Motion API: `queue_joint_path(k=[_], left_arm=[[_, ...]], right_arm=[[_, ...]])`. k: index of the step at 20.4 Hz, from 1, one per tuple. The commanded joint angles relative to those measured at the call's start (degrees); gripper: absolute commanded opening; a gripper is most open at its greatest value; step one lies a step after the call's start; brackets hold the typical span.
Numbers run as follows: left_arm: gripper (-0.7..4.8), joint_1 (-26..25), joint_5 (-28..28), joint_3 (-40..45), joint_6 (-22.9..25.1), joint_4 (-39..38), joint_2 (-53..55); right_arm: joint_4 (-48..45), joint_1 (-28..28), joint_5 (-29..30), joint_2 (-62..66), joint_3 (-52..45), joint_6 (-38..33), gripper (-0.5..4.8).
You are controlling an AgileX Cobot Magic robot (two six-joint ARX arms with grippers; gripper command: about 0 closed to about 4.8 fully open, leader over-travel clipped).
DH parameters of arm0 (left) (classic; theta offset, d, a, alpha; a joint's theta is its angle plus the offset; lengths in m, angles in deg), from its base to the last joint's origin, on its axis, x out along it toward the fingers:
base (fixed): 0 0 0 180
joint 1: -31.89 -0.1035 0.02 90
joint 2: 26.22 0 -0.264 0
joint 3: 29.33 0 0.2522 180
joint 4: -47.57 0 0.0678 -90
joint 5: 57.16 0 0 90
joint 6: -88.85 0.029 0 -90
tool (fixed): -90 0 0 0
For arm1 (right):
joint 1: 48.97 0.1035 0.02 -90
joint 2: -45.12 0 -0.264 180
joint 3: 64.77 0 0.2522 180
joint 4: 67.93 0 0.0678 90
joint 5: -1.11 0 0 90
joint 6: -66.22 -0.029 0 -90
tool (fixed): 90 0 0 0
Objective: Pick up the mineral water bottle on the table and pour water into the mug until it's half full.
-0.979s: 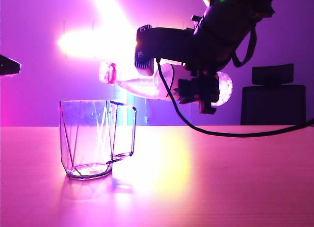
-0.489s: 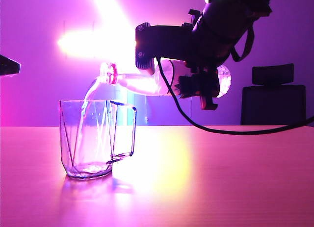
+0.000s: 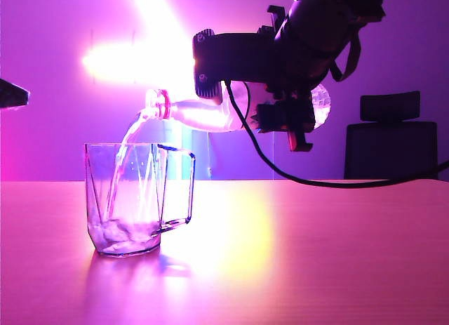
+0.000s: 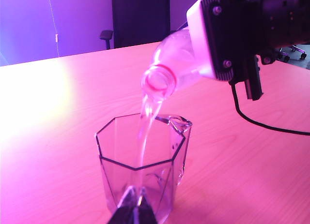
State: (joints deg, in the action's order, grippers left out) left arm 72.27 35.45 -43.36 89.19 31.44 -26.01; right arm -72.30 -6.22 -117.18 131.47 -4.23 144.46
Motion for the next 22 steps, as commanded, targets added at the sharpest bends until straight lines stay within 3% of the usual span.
queue_joint_path(k=[1, 22], left_arm=[[-0.02, 0.0, 0.0, -0.2, -0.2, 0.7, 0.1], [-0.02, 0.0, 0.0, -0.2, -0.2, 0.7, 0.1]], right_arm=[[-3.2, 0.1, -0.4, -0.7, 0.6, 0.3, 2.6], [-3.7, 0.1, -3.1, -0.7, 0.6, 1.8, 2.6]])
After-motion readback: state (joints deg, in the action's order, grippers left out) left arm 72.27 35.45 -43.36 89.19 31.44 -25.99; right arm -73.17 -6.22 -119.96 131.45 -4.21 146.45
